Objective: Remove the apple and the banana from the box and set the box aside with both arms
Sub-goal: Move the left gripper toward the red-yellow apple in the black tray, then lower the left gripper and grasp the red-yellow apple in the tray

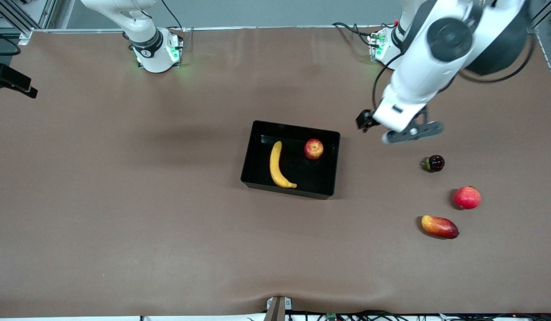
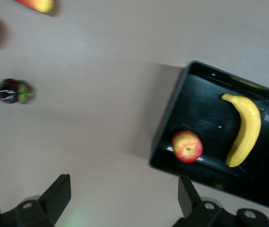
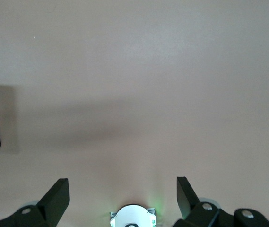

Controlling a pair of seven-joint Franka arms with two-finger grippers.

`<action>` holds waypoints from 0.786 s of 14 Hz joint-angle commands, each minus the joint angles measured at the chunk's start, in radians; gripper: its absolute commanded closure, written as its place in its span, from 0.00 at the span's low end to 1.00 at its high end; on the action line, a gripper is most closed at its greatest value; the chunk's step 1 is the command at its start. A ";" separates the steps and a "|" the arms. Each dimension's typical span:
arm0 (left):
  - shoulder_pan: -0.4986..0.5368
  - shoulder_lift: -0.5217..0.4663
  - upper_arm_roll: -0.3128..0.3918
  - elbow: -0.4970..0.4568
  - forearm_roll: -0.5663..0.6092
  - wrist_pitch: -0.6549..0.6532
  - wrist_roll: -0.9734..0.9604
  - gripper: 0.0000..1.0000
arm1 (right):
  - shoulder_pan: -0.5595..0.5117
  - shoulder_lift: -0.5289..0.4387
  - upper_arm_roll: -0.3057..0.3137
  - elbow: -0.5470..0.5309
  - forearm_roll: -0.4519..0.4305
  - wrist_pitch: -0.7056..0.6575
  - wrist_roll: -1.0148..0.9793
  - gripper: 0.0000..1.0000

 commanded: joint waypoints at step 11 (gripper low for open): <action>-0.228 0.347 -0.041 -0.164 0.209 0.481 -0.337 0.00 | -0.002 0.033 0.005 0.029 -0.008 -0.006 -0.001 0.00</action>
